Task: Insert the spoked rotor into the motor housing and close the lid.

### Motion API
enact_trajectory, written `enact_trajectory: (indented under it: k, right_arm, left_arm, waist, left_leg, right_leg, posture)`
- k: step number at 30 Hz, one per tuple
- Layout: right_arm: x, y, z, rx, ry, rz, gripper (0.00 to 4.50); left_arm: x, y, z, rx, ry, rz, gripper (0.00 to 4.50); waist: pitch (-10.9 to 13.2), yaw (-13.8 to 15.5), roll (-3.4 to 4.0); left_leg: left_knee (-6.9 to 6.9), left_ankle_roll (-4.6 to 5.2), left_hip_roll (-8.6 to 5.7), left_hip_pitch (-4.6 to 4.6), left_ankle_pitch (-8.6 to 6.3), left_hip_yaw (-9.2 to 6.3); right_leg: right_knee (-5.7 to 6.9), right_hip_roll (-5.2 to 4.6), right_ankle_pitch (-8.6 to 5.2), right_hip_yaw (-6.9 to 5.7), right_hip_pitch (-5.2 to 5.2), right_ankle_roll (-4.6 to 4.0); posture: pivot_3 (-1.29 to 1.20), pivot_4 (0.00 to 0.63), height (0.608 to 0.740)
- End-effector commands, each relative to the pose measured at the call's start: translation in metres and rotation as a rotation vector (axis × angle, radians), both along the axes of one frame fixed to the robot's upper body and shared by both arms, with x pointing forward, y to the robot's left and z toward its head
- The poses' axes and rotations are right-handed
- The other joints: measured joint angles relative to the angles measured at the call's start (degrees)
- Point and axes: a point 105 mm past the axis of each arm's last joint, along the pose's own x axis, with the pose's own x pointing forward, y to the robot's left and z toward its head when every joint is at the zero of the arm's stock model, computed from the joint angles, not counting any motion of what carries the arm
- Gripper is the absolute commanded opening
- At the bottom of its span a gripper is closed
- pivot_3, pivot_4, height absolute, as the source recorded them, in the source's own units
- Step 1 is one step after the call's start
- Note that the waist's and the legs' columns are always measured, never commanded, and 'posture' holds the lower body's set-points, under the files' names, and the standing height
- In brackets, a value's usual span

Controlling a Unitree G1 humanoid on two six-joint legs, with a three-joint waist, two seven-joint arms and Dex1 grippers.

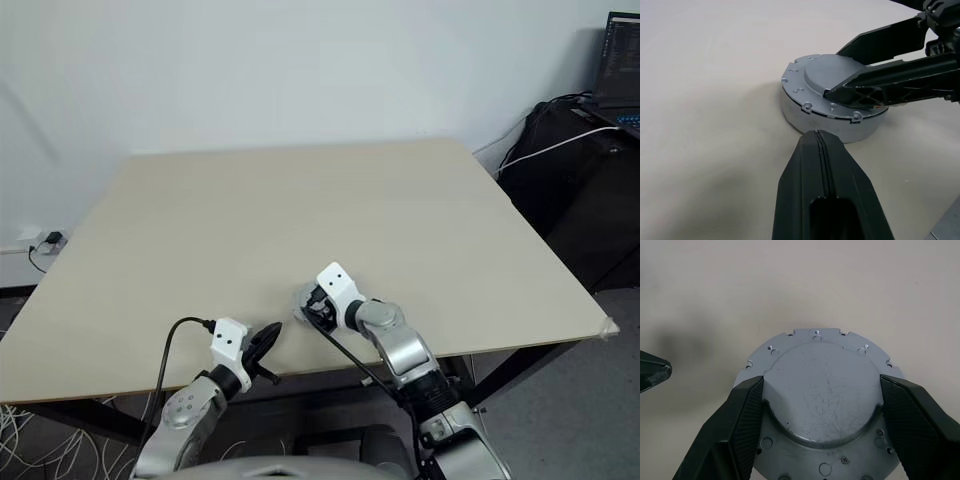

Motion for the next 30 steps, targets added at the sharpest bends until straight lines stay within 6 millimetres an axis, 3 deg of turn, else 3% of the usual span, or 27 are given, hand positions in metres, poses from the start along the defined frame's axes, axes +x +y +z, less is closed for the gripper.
enact_trajectory:
  k: [1, 19, 30]
  right_arm:
    - [0.000, -0.005, -0.006, -0.050, 0.020, -0.023, 3.21]
    - [-0.010, -0.007, -0.016, -0.101, 0.094, 0.004, 3.21]
    - [-0.006, -0.014, -0.021, -0.095, 0.045, -0.098, 3.21]
  left_arm:
    - [0.005, -0.002, 0.015, -0.010, -0.060, -0.001, 0.00]
    - [0.006, -0.001, 0.015, -0.012, -0.058, 0.003, 0.00]
    - [0.011, 0.000, 0.017, 0.006, -0.076, 0.003, 0.00]
  waist:
    - [-0.02, 0.01, -0.02]
    - [-0.08, 0.07, -0.03]
    - [-0.09, -0.03, -0.05]
  left_leg:
    - [0.00, -0.01, 0.00, 0.01, 0.00, 0.00]
    - [-0.04, -0.02, -0.01, 0.02, -0.02, -0.01]
    - [-0.05, -0.03, 0.01, 0.05, -0.02, -0.02]
  right_leg:
    - [0.00, 0.00, 0.00, 0.00, 0.01, 0.00]
    - [-0.03, -0.03, -0.03, -0.01, 0.02, -0.02]
    - [-0.01, -0.03, -0.03, -0.01, 0.04, -0.01]
  posture:
    - [0.00, 0.000, 0.740]
    - [0.00, 0.000, 0.740]
    - [0.00, 0.000, 0.740]
